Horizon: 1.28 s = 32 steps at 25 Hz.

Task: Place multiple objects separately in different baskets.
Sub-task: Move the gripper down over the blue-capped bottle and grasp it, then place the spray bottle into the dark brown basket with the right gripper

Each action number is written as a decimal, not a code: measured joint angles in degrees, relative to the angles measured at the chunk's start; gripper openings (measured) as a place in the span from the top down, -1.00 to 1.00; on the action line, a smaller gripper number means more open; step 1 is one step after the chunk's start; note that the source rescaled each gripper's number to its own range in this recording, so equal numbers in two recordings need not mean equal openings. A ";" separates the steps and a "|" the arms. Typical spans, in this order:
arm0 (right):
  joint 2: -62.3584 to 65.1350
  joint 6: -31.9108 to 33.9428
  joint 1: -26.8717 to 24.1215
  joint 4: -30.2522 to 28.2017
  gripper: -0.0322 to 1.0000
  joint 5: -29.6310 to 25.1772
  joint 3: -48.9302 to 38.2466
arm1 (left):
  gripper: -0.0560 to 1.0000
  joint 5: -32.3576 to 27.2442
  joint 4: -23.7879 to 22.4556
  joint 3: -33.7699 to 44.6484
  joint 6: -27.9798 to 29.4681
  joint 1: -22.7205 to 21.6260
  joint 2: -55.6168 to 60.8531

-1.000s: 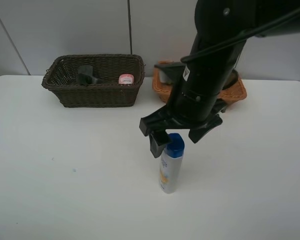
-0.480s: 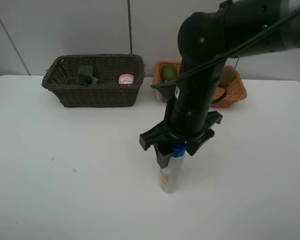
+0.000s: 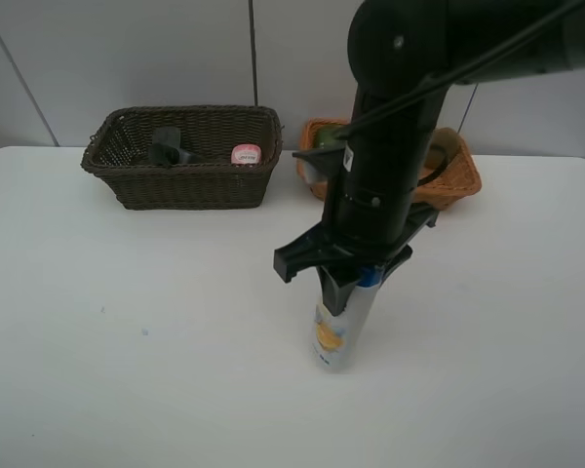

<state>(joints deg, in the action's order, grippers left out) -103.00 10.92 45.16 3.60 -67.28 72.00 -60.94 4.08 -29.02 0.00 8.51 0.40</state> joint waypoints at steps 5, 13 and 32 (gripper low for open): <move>2.22 -0.70 -0.06 -2.72 0.86 -1.74 12.69 | -1.00 0.00 0.00 0.00 0.00 0.00 0.00; -6.06 -0.70 -1.22 -13.96 0.86 12.88 29.78 | -1.00 0.00 0.00 0.00 0.00 0.00 0.00; -28.68 -0.70 -8.76 -14.40 -0.24 38.35 42.08 | -1.00 0.00 0.00 0.00 0.00 0.00 0.00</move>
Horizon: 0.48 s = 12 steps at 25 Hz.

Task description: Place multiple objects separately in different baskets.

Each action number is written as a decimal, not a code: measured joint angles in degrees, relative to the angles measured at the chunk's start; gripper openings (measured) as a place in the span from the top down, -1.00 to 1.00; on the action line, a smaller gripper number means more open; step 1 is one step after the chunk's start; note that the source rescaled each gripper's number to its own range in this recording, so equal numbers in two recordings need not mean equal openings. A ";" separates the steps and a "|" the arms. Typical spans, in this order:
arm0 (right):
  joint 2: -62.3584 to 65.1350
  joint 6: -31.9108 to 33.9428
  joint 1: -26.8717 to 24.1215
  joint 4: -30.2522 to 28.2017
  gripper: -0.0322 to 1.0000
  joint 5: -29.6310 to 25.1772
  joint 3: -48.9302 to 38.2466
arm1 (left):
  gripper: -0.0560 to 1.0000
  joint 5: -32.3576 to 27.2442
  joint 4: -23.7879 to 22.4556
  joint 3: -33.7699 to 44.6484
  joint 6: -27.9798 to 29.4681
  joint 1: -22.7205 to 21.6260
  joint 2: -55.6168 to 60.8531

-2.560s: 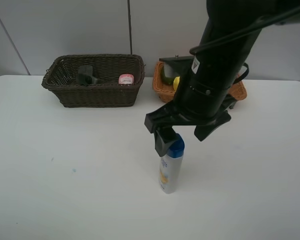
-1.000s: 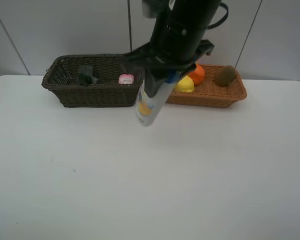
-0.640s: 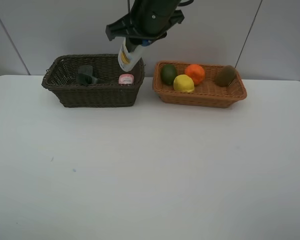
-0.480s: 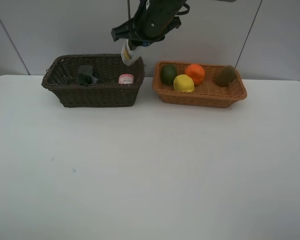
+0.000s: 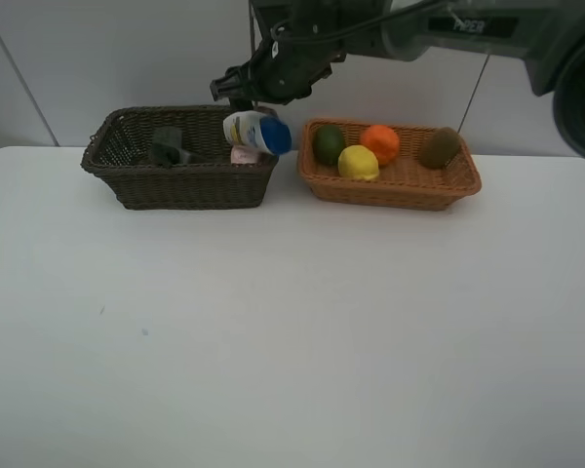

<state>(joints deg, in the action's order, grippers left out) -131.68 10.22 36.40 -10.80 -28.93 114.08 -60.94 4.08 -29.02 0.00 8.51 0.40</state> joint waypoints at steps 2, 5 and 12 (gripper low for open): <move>0.20 0.00 0.00 -0.06 -0.73 0.97 0.25 | -1.00 0.00 0.00 0.00 0.00 0.00 0.00; 0.20 0.00 0.00 -0.06 -0.91 0.35 0.25 | -1.00 0.00 0.00 0.00 0.00 0.00 0.00; 6.11 0.06 -0.14 -2.31 -0.96 -8.02 0.31 | -1.00 0.00 0.00 0.00 0.00 0.00 0.00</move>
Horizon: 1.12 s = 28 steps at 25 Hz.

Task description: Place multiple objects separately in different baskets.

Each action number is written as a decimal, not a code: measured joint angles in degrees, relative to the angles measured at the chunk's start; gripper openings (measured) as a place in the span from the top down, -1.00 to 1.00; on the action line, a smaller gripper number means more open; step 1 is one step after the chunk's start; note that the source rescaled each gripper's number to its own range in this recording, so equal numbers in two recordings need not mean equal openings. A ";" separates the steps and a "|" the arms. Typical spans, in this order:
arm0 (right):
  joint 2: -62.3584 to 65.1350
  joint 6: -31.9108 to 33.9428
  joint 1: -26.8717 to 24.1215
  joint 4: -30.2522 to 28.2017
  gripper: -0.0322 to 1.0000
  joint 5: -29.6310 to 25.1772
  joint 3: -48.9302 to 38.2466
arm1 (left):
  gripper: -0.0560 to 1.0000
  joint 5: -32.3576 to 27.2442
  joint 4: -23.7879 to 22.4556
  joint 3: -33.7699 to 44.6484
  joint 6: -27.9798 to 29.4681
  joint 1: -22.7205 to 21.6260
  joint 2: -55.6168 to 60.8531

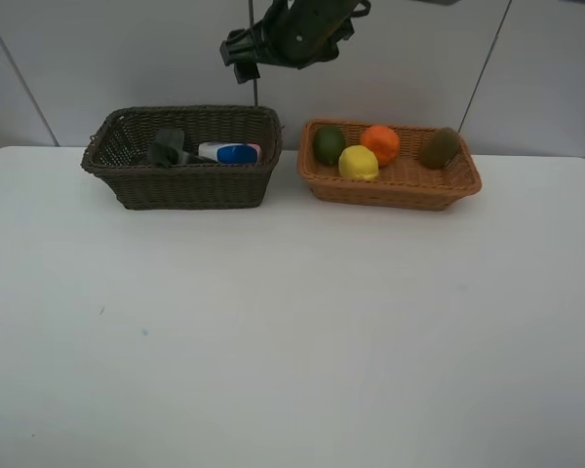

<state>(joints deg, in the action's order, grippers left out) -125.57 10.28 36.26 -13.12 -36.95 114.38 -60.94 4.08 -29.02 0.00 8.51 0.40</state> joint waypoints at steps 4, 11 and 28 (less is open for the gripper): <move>5.36 0.07 -3.27 -2.60 -0.96 -8.40 0.65 | -1.00 0.00 0.00 0.00 0.00 0.00 0.00; 7.29 1.15 -19.59 -2.69 -0.96 -22.83 -1.28 | -1.00 0.00 0.00 0.00 0.00 0.00 0.00; 43.78 1.24 -34.47 3.50 -0.96 -17.36 -46.02 | -1.00 0.00 0.00 0.00 0.00 0.00 0.00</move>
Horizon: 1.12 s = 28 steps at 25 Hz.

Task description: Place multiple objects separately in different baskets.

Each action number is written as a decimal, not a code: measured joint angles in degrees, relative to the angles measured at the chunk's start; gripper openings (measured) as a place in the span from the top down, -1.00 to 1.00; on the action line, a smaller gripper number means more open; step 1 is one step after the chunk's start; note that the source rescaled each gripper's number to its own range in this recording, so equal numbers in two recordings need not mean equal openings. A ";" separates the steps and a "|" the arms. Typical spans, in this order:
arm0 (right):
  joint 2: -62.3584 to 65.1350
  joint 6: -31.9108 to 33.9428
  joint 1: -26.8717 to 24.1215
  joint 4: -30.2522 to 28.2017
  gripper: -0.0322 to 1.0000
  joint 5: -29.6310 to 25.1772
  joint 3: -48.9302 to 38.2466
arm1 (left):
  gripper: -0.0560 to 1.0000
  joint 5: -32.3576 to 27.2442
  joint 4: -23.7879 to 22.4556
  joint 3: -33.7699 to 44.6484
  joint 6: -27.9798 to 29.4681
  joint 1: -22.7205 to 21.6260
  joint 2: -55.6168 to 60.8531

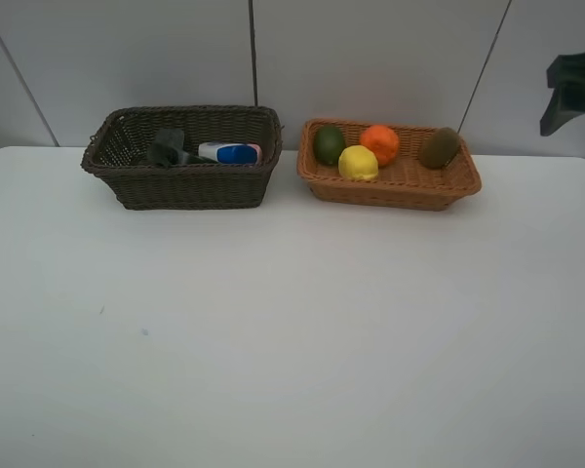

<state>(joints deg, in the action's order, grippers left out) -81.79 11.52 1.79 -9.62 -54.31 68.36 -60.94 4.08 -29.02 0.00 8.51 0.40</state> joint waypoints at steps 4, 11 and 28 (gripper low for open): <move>14.82 0.15 0.00 0.97 -0.96 0.00 -12.23 | -1.00 0.00 0.00 0.00 0.00 0.00 0.00; 44.39 0.12 0.00 0.92 -0.96 -1.32 -28.84 | -1.00 -0.04 0.00 0.00 0.00 0.00 0.00; 81.95 -4.33 0.00 1.44 -0.96 -11.63 -32.43 | -1.00 -0.04 0.00 0.00 0.00 0.00 0.00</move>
<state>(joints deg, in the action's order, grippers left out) 0.16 7.19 1.79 -8.18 -65.94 35.94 -60.98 4.08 -29.02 0.00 8.51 0.40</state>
